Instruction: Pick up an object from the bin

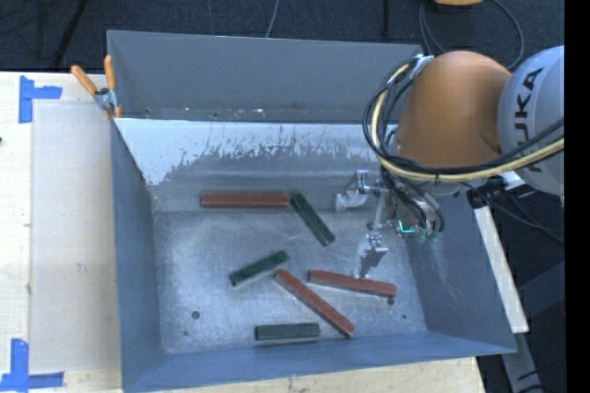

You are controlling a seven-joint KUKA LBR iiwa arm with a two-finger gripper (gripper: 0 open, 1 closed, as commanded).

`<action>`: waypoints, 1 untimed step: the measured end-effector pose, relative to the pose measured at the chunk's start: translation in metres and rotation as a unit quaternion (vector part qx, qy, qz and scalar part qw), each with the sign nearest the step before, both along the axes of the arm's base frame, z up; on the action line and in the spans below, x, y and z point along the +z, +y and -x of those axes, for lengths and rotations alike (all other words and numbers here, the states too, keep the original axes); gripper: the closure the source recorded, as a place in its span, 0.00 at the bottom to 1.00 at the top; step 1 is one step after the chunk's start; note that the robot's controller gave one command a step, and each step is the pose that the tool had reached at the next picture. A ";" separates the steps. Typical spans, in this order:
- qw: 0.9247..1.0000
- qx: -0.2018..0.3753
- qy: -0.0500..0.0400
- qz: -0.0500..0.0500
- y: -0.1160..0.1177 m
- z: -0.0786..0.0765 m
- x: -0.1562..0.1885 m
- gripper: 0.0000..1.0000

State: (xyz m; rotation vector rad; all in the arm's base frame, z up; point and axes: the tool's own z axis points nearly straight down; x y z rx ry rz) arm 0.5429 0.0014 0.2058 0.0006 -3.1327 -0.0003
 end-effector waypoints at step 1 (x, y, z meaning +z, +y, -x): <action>1.000 0.000 -0.004 0.000 0.000 -0.002 0.004 0.00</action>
Offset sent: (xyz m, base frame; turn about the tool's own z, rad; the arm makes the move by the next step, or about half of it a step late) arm -0.0221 -0.0355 -0.1355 -0.0986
